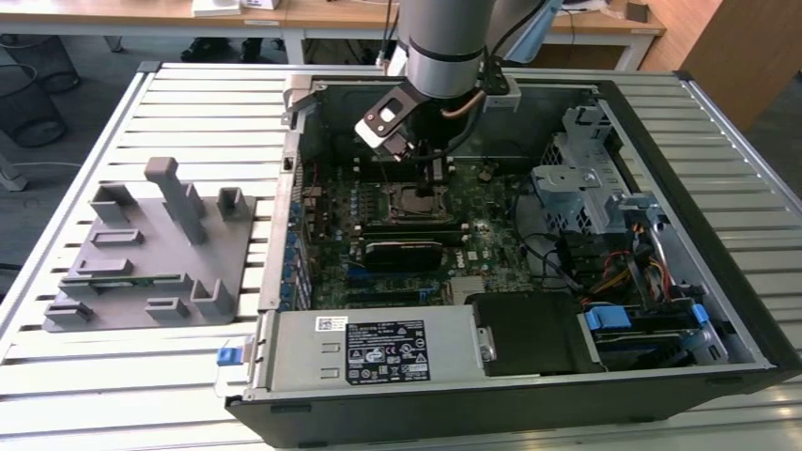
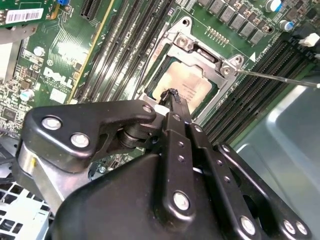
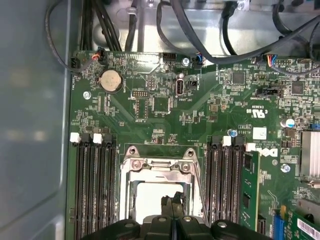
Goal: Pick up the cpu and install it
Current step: 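Install the first cpu locking lever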
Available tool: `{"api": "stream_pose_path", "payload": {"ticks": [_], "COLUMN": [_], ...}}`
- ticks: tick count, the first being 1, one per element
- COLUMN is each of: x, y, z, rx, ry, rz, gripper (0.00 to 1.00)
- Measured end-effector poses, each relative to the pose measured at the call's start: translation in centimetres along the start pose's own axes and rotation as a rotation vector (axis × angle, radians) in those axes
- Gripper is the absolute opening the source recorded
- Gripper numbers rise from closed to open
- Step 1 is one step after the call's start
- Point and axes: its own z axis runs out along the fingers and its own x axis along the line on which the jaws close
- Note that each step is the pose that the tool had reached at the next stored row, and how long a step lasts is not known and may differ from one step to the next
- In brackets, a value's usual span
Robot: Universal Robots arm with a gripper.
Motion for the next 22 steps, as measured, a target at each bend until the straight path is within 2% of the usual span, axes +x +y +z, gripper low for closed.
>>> {"api": "stream_pose_path", "payload": {"ticks": [1,2,9,22], "x": [0.00,0.00,0.01,0.02], "y": [0.00,0.00,-0.01,-0.01], "z": [-0.05,-0.06,-0.76,-1.55], "rx": [-0.0002,-0.0004,-0.0011,-0.0029], "ry": [0.0056,0.0064,0.0062,0.0062], "rz": [0.000,0.000,0.000,0.000], "gripper": [0.11,0.11,0.11,0.11]}}
